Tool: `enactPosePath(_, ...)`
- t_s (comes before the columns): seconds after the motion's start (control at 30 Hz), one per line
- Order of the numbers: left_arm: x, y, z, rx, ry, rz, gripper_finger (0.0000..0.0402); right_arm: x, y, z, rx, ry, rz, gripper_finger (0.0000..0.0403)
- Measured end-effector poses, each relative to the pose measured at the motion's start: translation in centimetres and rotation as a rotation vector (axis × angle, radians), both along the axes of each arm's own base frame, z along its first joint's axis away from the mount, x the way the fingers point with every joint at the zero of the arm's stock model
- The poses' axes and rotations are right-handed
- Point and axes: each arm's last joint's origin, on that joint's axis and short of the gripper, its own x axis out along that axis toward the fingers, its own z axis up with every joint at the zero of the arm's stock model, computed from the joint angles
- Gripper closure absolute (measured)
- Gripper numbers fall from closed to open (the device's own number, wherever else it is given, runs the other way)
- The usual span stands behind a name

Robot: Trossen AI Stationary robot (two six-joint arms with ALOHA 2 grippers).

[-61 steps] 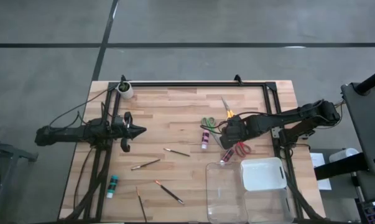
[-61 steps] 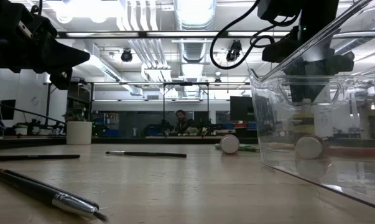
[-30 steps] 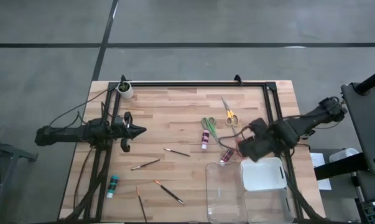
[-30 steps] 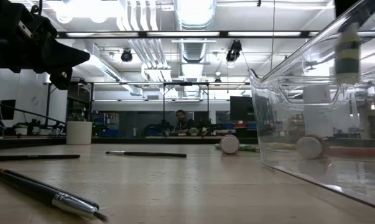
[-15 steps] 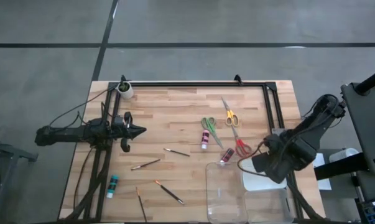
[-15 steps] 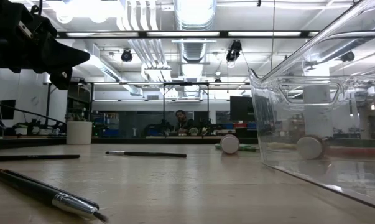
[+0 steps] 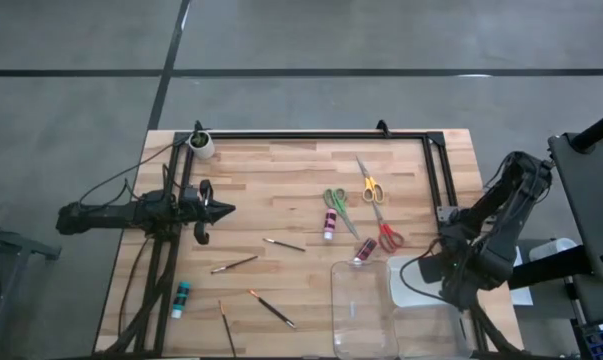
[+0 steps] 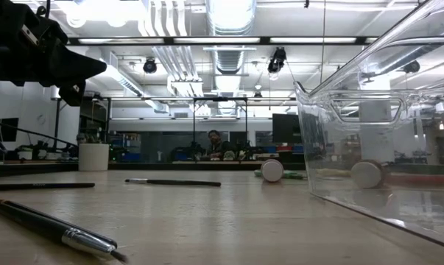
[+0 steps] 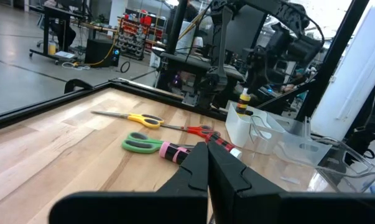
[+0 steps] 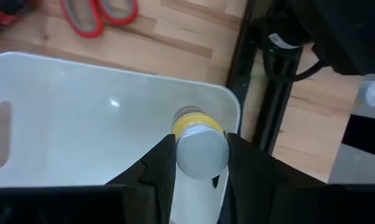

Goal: Pick & Place Paint Supplies
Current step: Put the yellow paint bottle into the white bin

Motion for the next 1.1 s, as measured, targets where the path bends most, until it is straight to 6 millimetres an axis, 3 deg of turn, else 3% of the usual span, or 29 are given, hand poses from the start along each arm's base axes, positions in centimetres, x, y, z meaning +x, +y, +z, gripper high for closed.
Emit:
enactPosePath(0.57,0.0,0.0,0.0,0.0,-0.001,0.0,0.0401,0.1,0.0,-3.7,0.009,-0.02,-0.002,0.0282)
enactPosePath(1.1,0.0,0.0,0.0,0.0,0.0,0.0,0.0401,0.1,0.1,-4.3,0.03,-0.039,-0.02,0.0282)
